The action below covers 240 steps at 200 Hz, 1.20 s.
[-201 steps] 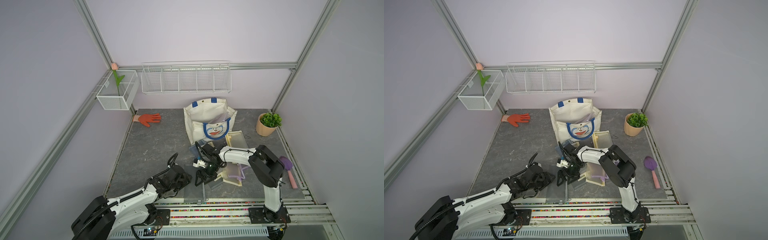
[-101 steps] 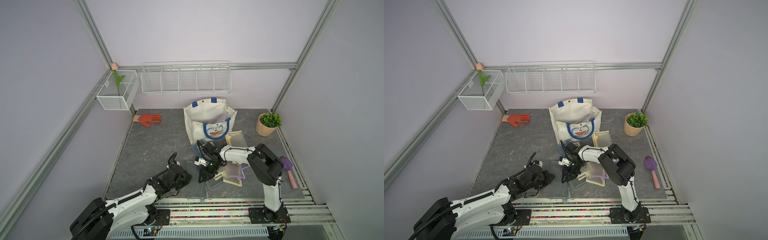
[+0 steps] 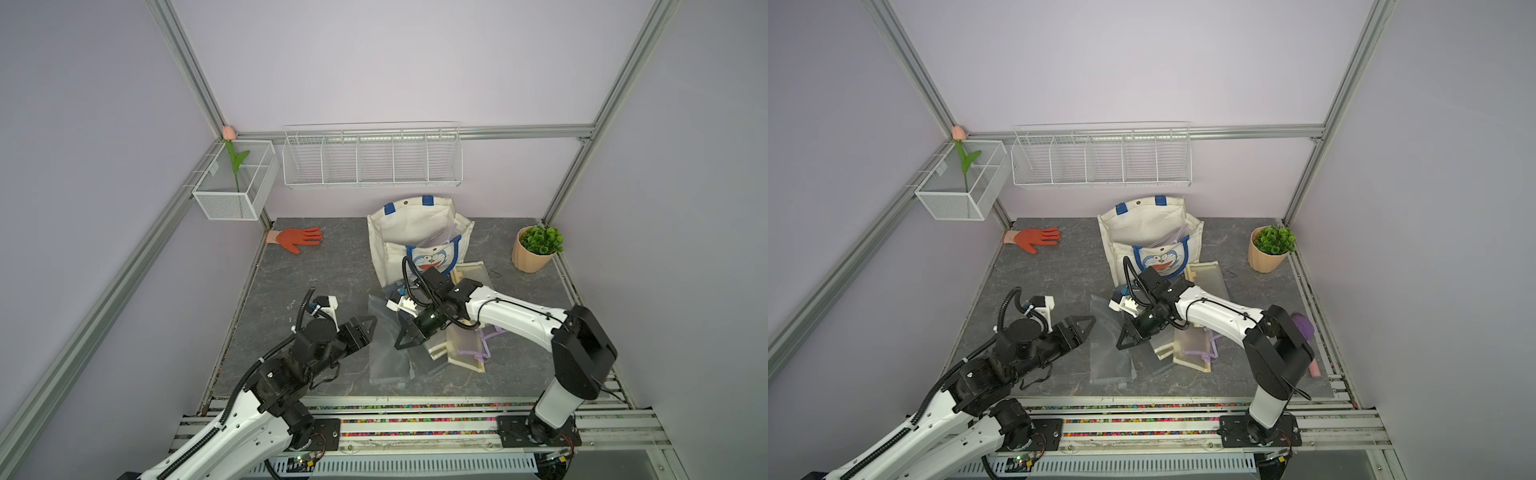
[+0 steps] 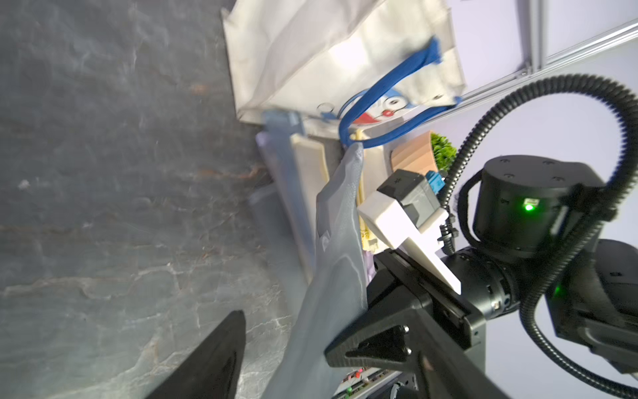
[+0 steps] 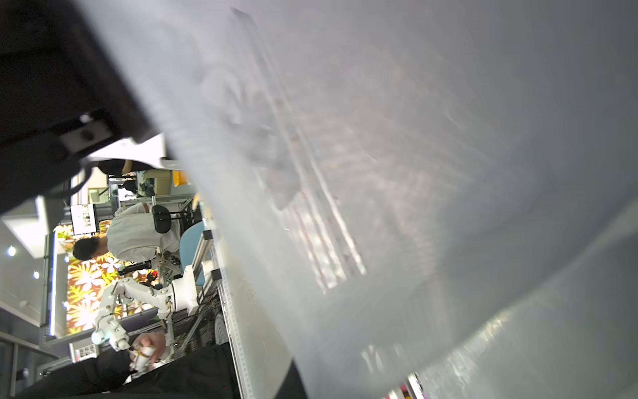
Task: Put the pencil pouch into the canvas bag
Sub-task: Pick up the pencil pouch from the center of the board.
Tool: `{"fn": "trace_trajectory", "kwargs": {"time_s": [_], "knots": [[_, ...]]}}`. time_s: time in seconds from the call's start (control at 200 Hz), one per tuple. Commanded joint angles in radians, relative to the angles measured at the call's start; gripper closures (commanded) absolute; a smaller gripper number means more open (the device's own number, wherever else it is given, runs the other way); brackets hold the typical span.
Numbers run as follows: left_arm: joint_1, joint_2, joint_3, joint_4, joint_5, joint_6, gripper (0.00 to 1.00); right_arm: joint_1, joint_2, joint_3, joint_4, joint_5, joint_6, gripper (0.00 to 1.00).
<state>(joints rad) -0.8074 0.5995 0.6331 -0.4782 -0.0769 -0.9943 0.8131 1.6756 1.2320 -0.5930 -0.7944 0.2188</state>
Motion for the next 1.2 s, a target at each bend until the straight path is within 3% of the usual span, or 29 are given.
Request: {"fn": "trace_trajectory", "kwargs": {"time_s": [0.0, 0.125, 0.2, 0.27, 0.45, 0.49, 0.595, 0.765, 0.87, 0.96, 1.195], "knots": [[0.004, 0.016, 0.056, -0.077, 0.034, 0.142, 0.20, -0.006, -0.027, 0.010, 0.015, -0.058, -0.024, 0.93], [0.004, 0.084, 0.086, -0.015, 0.133, 0.199, 0.20, -0.013, -0.052, 0.009, 0.052, -0.083, -0.010, 0.93], [0.004, 0.113, 0.083, 0.045, 0.187, 0.207, 0.28, -0.020, -0.057, 0.006, 0.077, -0.093, 0.010, 0.93], [0.002, 0.126, 0.079, 0.095, 0.214, 0.208, 0.43, -0.030, -0.062, 0.006, 0.093, -0.099, 0.021, 0.93], [0.002, 0.142, 0.114, 0.090, 0.206, 0.250, 1.00, -0.064, -0.099, -0.006, 0.159, -0.098, 0.071, 0.87], [0.002, 0.149, 0.134, 0.077, 0.194, 0.268, 1.00, -0.069, -0.107, 0.000, 0.150, -0.082, 0.069, 0.80], [0.003, 0.201, 0.222, 0.019, 0.141, 0.342, 1.00, -0.081, -0.130, 0.029, 0.073, -0.013, 0.043, 0.51], [0.011, 0.378, 0.466, -0.113, 0.051, 0.520, 1.00, -0.124, -0.229, 0.027, -0.049, 0.132, 0.017, 0.17], [0.015, 0.526, 0.657, -0.199, -0.005, 0.648, 1.00, -0.172, -0.297, 0.038, -0.107, 0.192, 0.023, 0.01], [0.019, 0.636, 0.816, -0.255, -0.057, 0.747, 1.00, -0.217, -0.332, 0.055, -0.165, 0.244, 0.032, 0.08], [0.050, 0.882, 1.230, -0.295, -0.070, 0.954, 1.00, -0.328, -0.414, 0.024, -0.255, 0.357, 0.056, 0.12]]}}
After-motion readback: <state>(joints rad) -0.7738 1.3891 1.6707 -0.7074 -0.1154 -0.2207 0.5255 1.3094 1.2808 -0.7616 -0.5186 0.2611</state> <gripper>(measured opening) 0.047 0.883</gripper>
